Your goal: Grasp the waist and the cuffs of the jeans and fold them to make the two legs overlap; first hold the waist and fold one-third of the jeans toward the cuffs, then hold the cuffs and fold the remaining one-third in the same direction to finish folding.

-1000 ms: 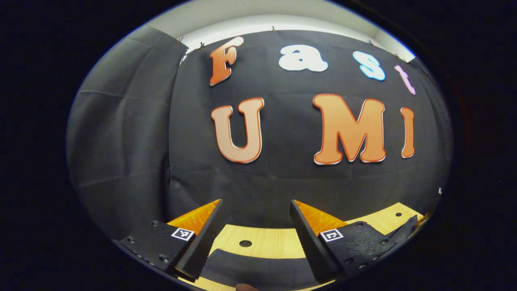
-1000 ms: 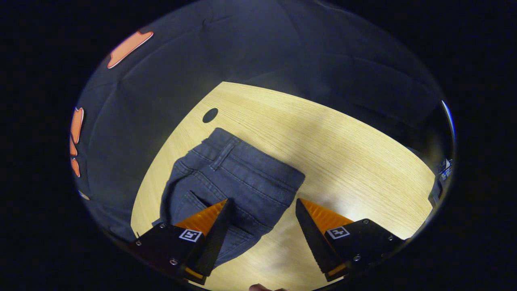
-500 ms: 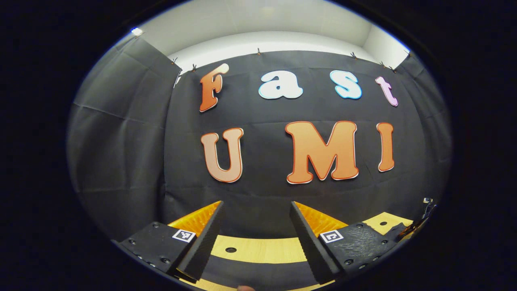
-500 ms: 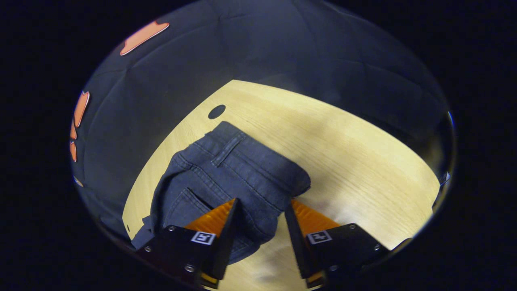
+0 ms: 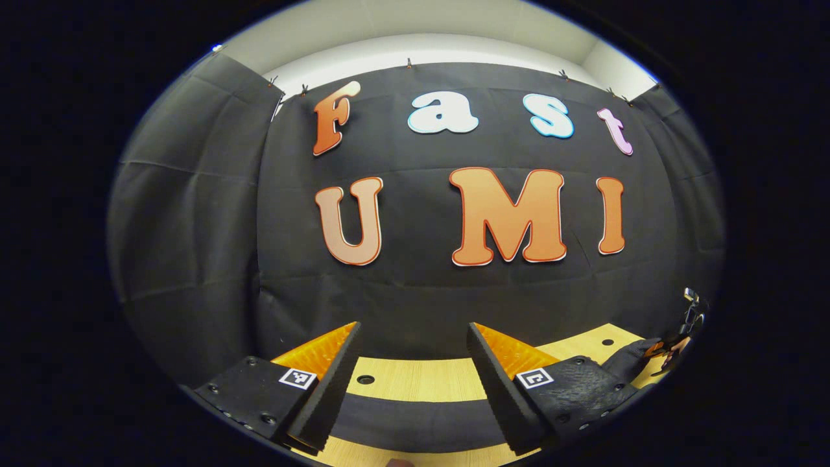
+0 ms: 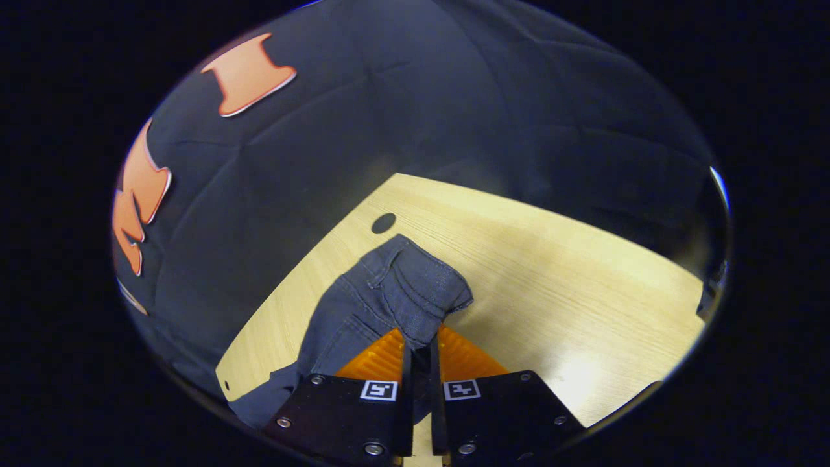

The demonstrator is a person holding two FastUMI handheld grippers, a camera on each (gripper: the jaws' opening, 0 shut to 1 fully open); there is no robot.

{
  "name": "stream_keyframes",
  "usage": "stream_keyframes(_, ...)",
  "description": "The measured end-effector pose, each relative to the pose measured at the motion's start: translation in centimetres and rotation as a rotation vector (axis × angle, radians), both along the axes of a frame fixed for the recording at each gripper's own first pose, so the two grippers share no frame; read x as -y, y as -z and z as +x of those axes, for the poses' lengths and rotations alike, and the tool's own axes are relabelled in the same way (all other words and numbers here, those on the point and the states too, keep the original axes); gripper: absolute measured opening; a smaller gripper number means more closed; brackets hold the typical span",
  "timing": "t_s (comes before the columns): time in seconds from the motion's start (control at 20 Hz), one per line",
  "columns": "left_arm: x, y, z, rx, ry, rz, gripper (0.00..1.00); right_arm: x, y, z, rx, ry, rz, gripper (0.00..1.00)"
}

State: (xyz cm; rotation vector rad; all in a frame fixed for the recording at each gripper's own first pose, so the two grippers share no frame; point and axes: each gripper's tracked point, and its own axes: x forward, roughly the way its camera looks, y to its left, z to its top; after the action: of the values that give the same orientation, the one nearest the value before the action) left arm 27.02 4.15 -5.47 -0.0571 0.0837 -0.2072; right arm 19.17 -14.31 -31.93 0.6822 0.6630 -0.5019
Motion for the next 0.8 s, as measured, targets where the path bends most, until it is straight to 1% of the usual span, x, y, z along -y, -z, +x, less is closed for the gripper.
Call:
stream_keyframes(0.15, -1.1, 1.2, 0.8, -0.017, 0.022, -0.020, 0.96, -3.1, -4.5, 1.0, 0.069, -0.076, -0.088, 0.12)
stream_keyframes(0.25, -2.1, 2.0, 1.4, -0.028, 0.036, -0.031, 0.96, -5.7, -8.1, 1.7, 0.143, -0.124, -0.139, 0.11)
stream_keyframes(0.3, -2.6, 2.3, 1.7, -0.032, 0.045, -0.042, 0.96, -6.2, -8.6, 1.6, 0.123, -0.138, -0.201, 0.09)
stream_keyframes(0.35, -3.2, 2.8, 1.9, -0.040, 0.050, -0.059, 0.96, -6.7, -8.7, 1.8, 0.104, -0.154, -0.228, 0.08)
stream_keyframes(0.4, -3.5, 3.2, 2.0, -0.054, 0.061, -0.072, 0.96, -7.4, -8.1, 2.1, 0.083, -0.158, -0.216, 0.08)
stream_keyframes(0.45, -3.9, 3.8, 2.4, -0.066, 0.064, -0.076, 0.96, -6.4, -7.0, 1.3, 0.036, -0.126, -0.202, 0.07)
stream_keyframes(0.5, -4.1, 4.3, 2.6, -0.079, 0.071, -0.078, 0.96, -5.7, -5.9, 1.0, 0.009, -0.080, -0.176, 0.09)
stream_keyframes(0.55, -4.4, 4.8, 2.7, -0.093, 0.072, -0.081, 0.96, -4.4, -4.7, 0.5, -0.010, -0.026, -0.131, 0.10)
stream_keyframes(0.6, -4.4, 5.5, 2.9, -0.113, 0.066, -0.085, 0.96, -3.4, -3.4, -0.4, -0.038, 0.008, -0.069, 0.10)
stream_keyframes(0.7, -4.2, 6.5, 3.0, -0.145, 0.043, -0.092, 0.97, -0.6, -0.3, -1.8, -0.103, 0.074, 0.032, 0.31)
stream_keyframes(0.75, -3.6, 6.7, 3.0, -0.156, 0.037, -0.093, 0.97, 0.6, 1.0, -2.4, -0.129, 0.104, 0.065, 0.45)
stream_keyframes(0.8, -3.0, 7.0, 2.8, -0.163, 0.034, -0.086, 0.97, 1.2, 2.3, -2.5, -0.146, 0.117, 0.104, 0.58)
